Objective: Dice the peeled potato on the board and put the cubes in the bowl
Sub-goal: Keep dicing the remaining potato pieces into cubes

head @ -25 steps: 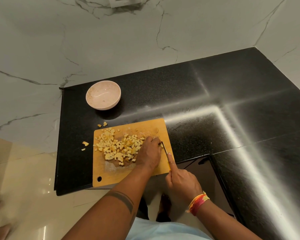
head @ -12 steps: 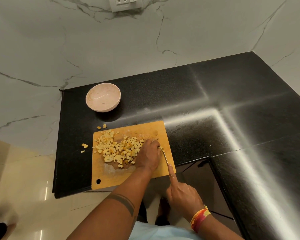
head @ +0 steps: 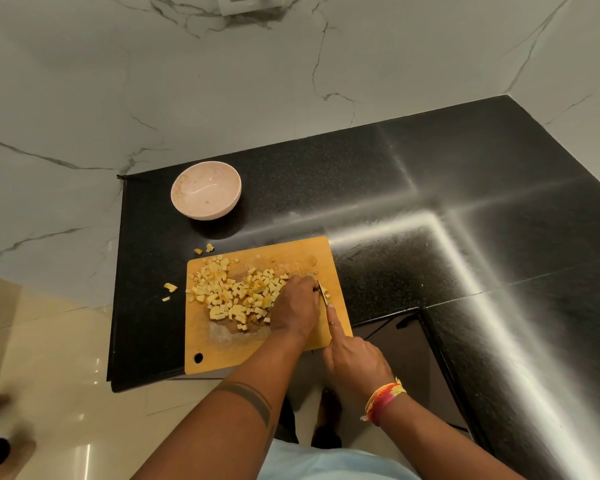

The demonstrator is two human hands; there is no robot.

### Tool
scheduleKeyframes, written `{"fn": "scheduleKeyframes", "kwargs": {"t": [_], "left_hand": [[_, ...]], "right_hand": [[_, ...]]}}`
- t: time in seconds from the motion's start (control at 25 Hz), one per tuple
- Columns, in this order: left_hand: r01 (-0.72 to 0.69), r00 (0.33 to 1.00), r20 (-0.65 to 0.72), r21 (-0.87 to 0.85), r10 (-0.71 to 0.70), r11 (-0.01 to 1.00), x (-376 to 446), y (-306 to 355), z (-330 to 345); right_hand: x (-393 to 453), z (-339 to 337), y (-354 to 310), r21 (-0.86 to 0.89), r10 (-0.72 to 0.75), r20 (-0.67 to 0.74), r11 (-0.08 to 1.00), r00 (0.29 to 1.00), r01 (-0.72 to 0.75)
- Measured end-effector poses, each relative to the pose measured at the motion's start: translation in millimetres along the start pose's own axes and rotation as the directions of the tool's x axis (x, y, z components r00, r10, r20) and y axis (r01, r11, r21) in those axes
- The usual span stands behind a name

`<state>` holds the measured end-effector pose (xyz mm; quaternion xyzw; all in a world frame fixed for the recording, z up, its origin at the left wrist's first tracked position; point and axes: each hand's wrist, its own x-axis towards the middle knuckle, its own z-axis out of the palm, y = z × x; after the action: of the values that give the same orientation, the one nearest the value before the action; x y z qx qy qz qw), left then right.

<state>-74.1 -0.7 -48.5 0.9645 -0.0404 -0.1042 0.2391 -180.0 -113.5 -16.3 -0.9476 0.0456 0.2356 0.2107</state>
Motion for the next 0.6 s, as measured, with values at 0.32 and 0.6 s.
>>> {"fn": "scheduleKeyframes", "kwargs": {"t": [0.32, 0.6], "left_hand": [[-0.001, 1.000, -0.002, -0.056, 0.001, 0.998, -3, -4, -1], [0.025, 1.000, -0.005, -0.057, -0.025, 0.998, -4, -4, -2]], "right_hand": [[-29, 10, 14, 0.031, -0.027, -0.007, 0.999, 1.000, 0.027], [-3, -1, 0, 0.014, -0.026, -0.001, 1.000, 1.000, 0.026]]}}
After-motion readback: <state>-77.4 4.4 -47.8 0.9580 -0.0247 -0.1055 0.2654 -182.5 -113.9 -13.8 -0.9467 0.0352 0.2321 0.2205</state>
